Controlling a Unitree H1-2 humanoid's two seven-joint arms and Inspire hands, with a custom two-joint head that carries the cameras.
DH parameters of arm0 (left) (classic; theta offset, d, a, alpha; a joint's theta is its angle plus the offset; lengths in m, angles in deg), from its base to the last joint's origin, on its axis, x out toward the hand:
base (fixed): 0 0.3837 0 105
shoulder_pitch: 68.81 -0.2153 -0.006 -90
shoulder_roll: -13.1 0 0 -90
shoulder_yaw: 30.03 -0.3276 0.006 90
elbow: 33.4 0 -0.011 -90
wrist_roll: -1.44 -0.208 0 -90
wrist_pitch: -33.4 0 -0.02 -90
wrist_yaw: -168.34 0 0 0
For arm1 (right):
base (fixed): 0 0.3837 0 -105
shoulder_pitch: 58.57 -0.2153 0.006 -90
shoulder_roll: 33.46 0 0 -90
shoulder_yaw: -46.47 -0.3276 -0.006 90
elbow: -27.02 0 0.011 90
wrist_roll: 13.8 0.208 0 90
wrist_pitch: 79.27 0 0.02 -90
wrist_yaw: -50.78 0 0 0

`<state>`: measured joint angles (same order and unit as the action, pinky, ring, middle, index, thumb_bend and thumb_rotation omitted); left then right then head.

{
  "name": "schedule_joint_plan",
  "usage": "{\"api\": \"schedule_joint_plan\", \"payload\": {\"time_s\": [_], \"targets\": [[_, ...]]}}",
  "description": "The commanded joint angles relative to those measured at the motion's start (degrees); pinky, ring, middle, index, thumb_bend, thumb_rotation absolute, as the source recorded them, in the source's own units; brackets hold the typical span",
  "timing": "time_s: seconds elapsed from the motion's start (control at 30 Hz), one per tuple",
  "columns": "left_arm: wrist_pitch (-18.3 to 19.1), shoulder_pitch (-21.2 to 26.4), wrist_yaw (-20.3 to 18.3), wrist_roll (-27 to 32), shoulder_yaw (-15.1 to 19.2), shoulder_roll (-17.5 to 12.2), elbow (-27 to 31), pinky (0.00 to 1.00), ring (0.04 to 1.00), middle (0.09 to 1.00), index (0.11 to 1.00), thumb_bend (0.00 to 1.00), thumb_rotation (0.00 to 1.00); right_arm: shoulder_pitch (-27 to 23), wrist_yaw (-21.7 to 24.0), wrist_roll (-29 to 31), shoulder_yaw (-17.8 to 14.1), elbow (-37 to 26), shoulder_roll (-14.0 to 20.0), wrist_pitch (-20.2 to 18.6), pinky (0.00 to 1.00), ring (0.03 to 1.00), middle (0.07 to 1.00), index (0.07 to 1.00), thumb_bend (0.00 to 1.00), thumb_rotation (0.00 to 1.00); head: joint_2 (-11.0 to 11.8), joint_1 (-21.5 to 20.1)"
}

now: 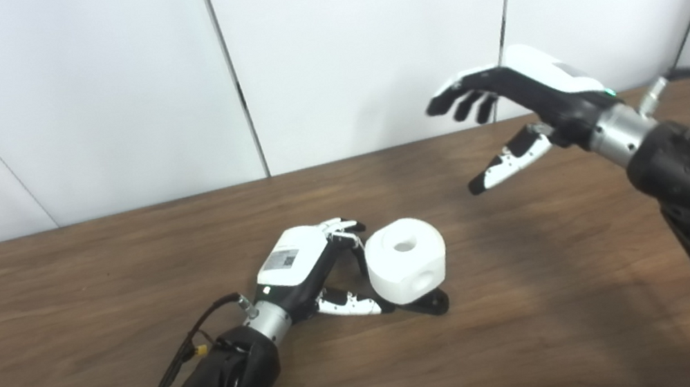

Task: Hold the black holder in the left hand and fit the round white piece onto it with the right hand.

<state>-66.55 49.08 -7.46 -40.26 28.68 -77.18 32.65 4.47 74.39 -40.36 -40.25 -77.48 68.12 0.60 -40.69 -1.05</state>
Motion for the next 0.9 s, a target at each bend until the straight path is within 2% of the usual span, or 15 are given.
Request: {"api": "schedule_joint_plan", "payload": {"time_s": [0.0, 0.03, 0.17, 0.2, 0.23, 0.27, 0.3, 0.4, 0.6, 0.7, 0.77, 0.87], "targets": [[2.1, -2.1, -3.9, -2.4, -0.7, -3.7, -3.4, 0.82, 0.876, 0.842, 0.484, 0.52, 0.07, -0.3, -4.4, 0.5, -1.9, 0.2, 0.4, 3.6, 0.55, 0.665, 0.737, 0.709, 0.67, 0.09, -0.1, 0.0], [1.9, -2.1, -3.8, -2.5, -0.7, -3.9, -3.4, 0.81, 0.874, 0.845, 0.486, 0.52, 0.08, 0.7, -5.5, 0.7, -2.3, 0.9, 0.2, 3.9, 0.55, 0.672, 0.747, 0.721, 0.66, 0.12, -0.1, 0.0], [1.7, -2.2, -3.3, -2.6, -0.4, -4.4, -3.5, 0.8, 0.872, 0.852, 0.494, 0.52, 0.08, 3.3, -8.3, 1.3, -3.4, 1.9, -0.8, 3.6, 0.56, 0.691, 0.755, 0.735, 0.66, 0.15, 0.0, -0.1], [1.8, -2.3, -3.3, -2.7, -0.3, -4.5, -3.3, 0.79, 0.868, 0.853, 0.563, 0.74, 0.16, 3.7, -8.6, 1.4, -3.5, 1.8, -1.0, 3.0, 0.56, 0.693, 0.754, 0.737, 0.66, 0.14, 0.0, -0.2], [1.9, -2.4, -3.1, -2.7, -0.1, -4.6, -3.0, 0.78, 0.866, 0.854, 0.612, 0.86, 0.2, 4.0, -9.0, 1.6, -3.6, 1.9, -1.2, 2.9, 0.57, 0.695, 0.755, 0.74, 0.66, 0.13, -0.1, -0.1], [1.9, -2.5, -3.0, -2.6, 0.2, -4.8, -2.6, 0.77, 0.86, 0.852, 0.659, 0.93, 0.23, 4.3, -9.3, 1.7, -3.6, 2.1, -1.4, 2.9, 0.56, 0.693, 0.753, 0.74, 0.67, 0.11, -0.1, -0.1], [1.9, -2.7, -2.8, -2.5, 0.6, -5.1, -2.2, 0.76, 0.857, 0.851, 0.684, 0.95, 0.24, 4.6, -9.6, 1.5, -3.6, 2.1, -1.4, 2.8, 0.56, 0.694, 0.755, 0.742, 0.67, 0.11, 0.0, -0.1], [2.2, -3.4, -2.8, -2.5, 1.9, -6.0, -0.5, 0.73, 0.847, 0.847, 0.723, 0.95, 0.29, 5.2, -10.3, 1.1, -3.6, 2.2, -1.8, 2.3, 0.57, 0.693, 0.76, 0.746, 0.68, 0.12, 0.0, 0.0], [3.1, -5.4, -3.9, -0.6, 5.7, -7.5, 2.7, 0.73, 0.848, 0.848, 0.72, 0.89, 0.29, 6.1, -11.5, 1.0, -3.4, 2.8, -1.9, 2.8, 0.57, 0.687, 0.76, 0.745, 0.68, 0.1, -0.1, 0.2], [3.4, -6.7, -3.3, 0.7, 8.6, -7.8, 4.3, 0.7, 0.832, 0.831, 0.696, 0.88, 0.24, 6.5, -11.9, 0.8, -3.2, 2.5, -2.1, 2.2, 0.57, 0.684, 0.758, 0.742, 0.68, 0.07, -0.1, 0.2], [2.9, -7.3, -2.1, 1.6, 10.7, -7.7, 4.7, 0.66, 0.805, 0.814, 0.674, 0.86, 0.17, 6.7, -12.1, 0.6, -3.2, 2.3, -2.3, 1.8, 0.56, 0.683, 0.754, 0.739, 0.68, 0.05, 0.0, 0.2], [2.4, -8.4, -0.6, 4.0, 14.6, -7.1, 6.2, 0.6, 0.765, 0.792, 0.656, 0.79, 0.09, 7.1, -12.5, 0.5, -3.2, 2.4, -2.6, 2.2, 0.56, 0.679, 0.754, 0.735, 0.67, 0.05, 0.0, 0.5]]}}
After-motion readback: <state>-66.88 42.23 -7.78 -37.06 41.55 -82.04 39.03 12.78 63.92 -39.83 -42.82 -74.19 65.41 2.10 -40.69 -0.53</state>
